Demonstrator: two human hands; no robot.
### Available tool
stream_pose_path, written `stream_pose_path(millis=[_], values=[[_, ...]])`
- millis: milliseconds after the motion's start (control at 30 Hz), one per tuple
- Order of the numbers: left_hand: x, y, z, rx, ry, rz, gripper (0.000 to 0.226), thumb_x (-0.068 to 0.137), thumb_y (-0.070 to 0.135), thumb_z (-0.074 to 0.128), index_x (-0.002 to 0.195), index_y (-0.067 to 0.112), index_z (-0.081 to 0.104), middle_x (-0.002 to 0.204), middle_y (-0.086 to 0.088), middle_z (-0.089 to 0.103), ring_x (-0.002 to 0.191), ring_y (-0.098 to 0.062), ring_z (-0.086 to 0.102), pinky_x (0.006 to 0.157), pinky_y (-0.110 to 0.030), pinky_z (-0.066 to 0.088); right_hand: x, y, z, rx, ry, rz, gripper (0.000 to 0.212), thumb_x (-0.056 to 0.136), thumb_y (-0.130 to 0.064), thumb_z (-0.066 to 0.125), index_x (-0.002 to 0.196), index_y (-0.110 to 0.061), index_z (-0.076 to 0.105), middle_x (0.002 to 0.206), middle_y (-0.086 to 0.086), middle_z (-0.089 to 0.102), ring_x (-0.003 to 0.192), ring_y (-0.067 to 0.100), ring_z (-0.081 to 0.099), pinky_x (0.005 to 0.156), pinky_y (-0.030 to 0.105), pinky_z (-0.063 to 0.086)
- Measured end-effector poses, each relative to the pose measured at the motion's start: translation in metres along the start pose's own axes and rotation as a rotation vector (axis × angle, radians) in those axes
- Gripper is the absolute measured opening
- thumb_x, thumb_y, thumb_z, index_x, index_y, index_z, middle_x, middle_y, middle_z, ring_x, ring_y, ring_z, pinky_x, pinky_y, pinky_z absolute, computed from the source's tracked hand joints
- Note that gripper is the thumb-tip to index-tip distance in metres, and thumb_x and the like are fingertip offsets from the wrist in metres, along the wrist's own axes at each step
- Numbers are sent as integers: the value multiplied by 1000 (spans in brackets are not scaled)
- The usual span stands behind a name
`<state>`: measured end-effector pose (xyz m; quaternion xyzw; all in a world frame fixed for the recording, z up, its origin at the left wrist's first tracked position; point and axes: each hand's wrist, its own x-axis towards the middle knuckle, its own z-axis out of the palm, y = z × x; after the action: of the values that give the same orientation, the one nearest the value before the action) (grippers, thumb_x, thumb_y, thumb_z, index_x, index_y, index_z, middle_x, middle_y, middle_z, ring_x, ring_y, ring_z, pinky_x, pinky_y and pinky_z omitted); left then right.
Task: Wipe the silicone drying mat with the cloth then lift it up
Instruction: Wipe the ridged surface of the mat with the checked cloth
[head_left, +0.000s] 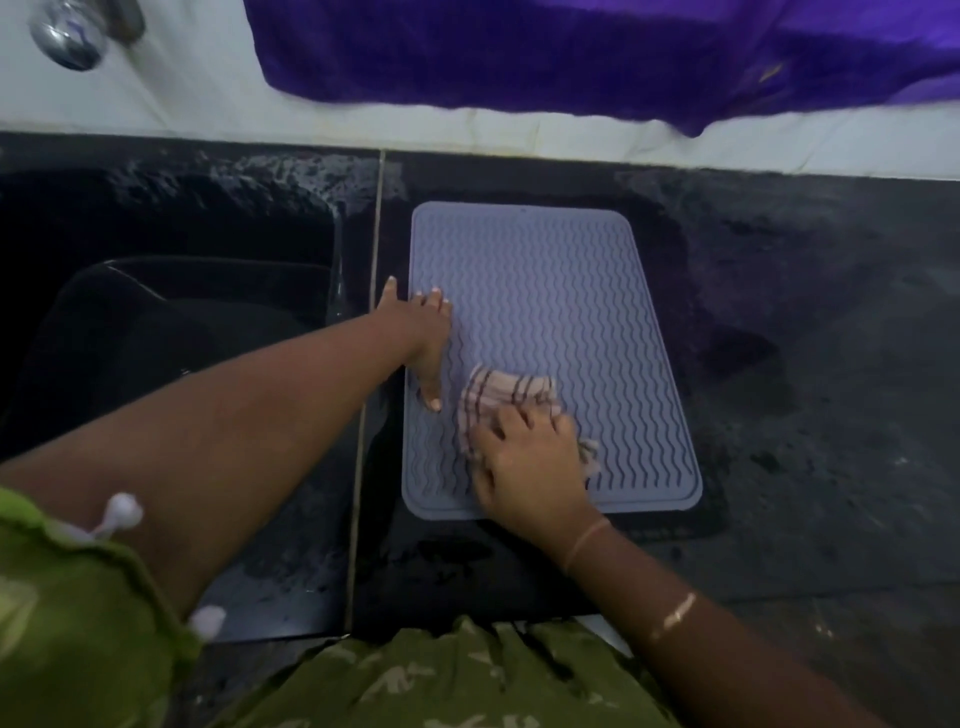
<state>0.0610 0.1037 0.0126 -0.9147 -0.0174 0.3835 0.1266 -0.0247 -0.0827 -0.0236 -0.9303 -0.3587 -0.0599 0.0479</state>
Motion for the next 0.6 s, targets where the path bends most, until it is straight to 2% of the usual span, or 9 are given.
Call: stream_pose_path(millis=[133, 267, 367, 433, 500, 600], values=[[-3, 8, -3, 53, 20, 6, 138, 61, 62, 77, 150, 4, -11, 159, -17, -9, 148, -30, 0, 117, -54, -5, -20, 7, 4, -23, 18, -35, 21, 72, -35, 56, 87, -21, 63, 90, 10, 61, 80, 30, 56, 64, 36, 39], [-3, 19, 1, 72, 28, 12, 127, 67, 52, 79, 151, 4, -3, 159, -20, -3, 148, -31, 4, 117, -54, 2, 31, 30, 20, -87, 97, -69, 29, 79, -33, 50, 97, -16, 65, 87, 11, 63, 73, 29, 57, 61, 33, 38], [-2, 14, 3, 23, 51, 75, 110, 67, 50, 79, 152, 18, 17, 159, -13, 9, 148, -27, 5, 115, -58, 5, 74, 40, 20, -120, 94, 75, 20, 75, -28, 61, 89, -14, 65, 78, 13, 62, 67, 31, 60, 56, 34, 41], [-2, 11, 4, -5, 57, 78, 105, 65, 52, 79, 150, 22, 25, 158, -11, 16, 147, -26, 13, 114, -59, 6, 85, 38, 19, -74, 48, 154, 24, 76, -29, 67, 91, -11, 65, 83, 17, 63, 70, 35, 61, 57, 38, 46], [-3, 10, 5, -23, 61, 42, 109, 64, 54, 79, 150, 18, 23, 158, -10, 16, 146, -26, 19, 115, -57, 5, 75, 29, 20, 0, 43, 140, 29, 77, -31, 69, 92, -7, 66, 87, 20, 63, 71, 36, 62, 56, 39, 48], [-3, 11, 6, 3, 26, 1, 120, 64, 61, 76, 153, 16, 8, 161, -7, 4, 148, -25, 11, 115, -57, -1, 44, 19, 19, 107, 48, 66, 22, 77, -26, 68, 87, -6, 64, 84, 19, 62, 66, 35, 61, 52, 37, 49]])
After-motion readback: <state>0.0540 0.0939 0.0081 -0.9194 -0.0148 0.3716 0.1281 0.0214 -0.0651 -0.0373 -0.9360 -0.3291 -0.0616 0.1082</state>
